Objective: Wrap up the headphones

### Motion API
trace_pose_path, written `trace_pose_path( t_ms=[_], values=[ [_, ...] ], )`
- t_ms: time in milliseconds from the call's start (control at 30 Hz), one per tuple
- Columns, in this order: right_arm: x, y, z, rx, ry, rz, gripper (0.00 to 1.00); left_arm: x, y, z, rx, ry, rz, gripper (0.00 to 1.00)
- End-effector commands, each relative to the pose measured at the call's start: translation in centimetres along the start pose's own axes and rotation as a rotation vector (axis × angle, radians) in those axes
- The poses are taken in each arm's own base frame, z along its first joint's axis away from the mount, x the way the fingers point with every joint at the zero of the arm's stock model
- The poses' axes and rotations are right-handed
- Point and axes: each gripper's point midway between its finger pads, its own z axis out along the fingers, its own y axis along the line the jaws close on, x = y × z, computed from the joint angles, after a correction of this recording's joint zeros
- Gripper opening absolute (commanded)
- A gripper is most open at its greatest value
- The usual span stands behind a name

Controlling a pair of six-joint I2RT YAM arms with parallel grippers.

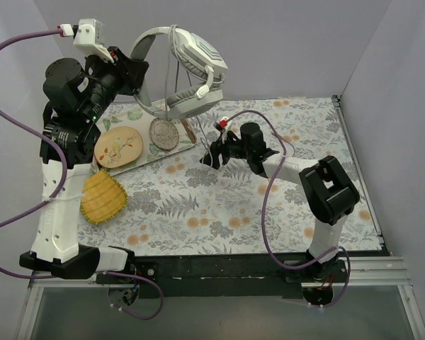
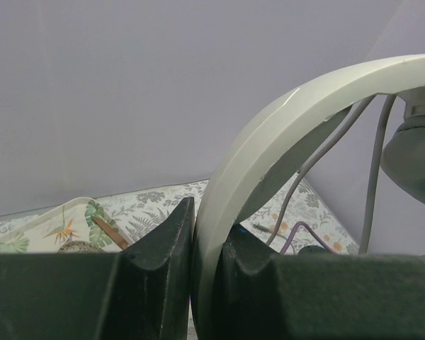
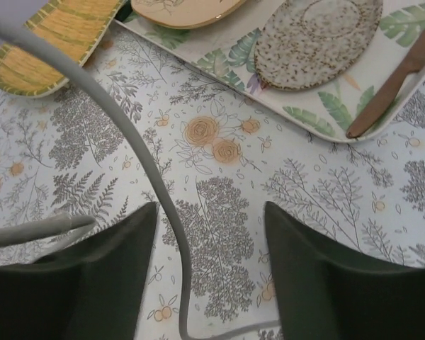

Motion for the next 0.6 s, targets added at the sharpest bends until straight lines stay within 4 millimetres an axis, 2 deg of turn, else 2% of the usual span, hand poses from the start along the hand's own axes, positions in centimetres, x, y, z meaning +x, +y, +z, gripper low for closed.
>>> trace_pose_path(
  t_ms=[0,33,67,133,233,267,333,367,400,433,467,500,533,567],
  values=[
    [-0.8,-0.1,2.4,-0.027,-0.022,0.043,0.59,-2.7,0.1,-0.5,-0.040,-0.105,-0.072,0.00],
    [-0.7,0.0,2.5,-0.030,-0.019,0.066,0.33,-2.9,0.7,-0.5,-0.074,-0.116,-0.086,0.00],
    [-0.3,0.0,2.6,-0.031,-0.012,0.083,0.19,-3.3,1.2,-0.7,-0.098,-0.131,-0.092,0.00],
    [0.9,0.3,2.6,-0.034,0.019,0.127,0.02,-3.5,2.9,-0.2,-0.177,-0.153,-0.107,0.00],
    [3.2,2.3,2.3,-0.059,0.089,0.154,0.01,-4.3,5.8,0.2,-0.309,-0.217,-0.119,0.00],
    [5.2,3.8,1.9,-0.076,0.146,0.163,0.01,-4.1,7.9,0.8,-0.386,-0.231,-0.118,0.00],
    [5.5,5.7,1.2,-0.096,0.172,0.146,0.01,-5.2,10.0,1.6,-0.443,-0.283,-0.108,0.00],
    [6.7,7.6,1.0,-0.128,0.221,0.134,0.01,-5.0,12.8,2.4,-0.506,-0.289,-0.098,0.00],
    [7.0,9.0,0.4,-0.148,0.245,0.118,0.01,-5.0,14.6,2.8,-0.546,-0.299,-0.093,0.00],
    [7.3,10.1,0.1,-0.164,0.269,0.094,0.01,-5.9,16.1,3.0,-0.570,-0.336,-0.084,0.00],
    [7.9,12.2,0.0,-0.202,0.298,0.054,0.01,-6.5,19.4,2.3,-0.644,-0.363,-0.062,0.00],
    [8.3,13.2,-1.0,-0.210,0.342,-0.002,0.01,-5.4,22.3,3.3,-0.702,-0.348,-0.057,0.00],
    [8.4,14.2,-1.4,-0.228,0.359,-0.038,0.01,-6.0,23.8,3.1,-0.729,-0.367,-0.048,0.00],
    [8.8,16.0,-1.8,-0.261,0.385,-0.068,0.01,-6.1,26.4,2.6,-0.782,-0.375,-0.038,0.00]
  ],
)
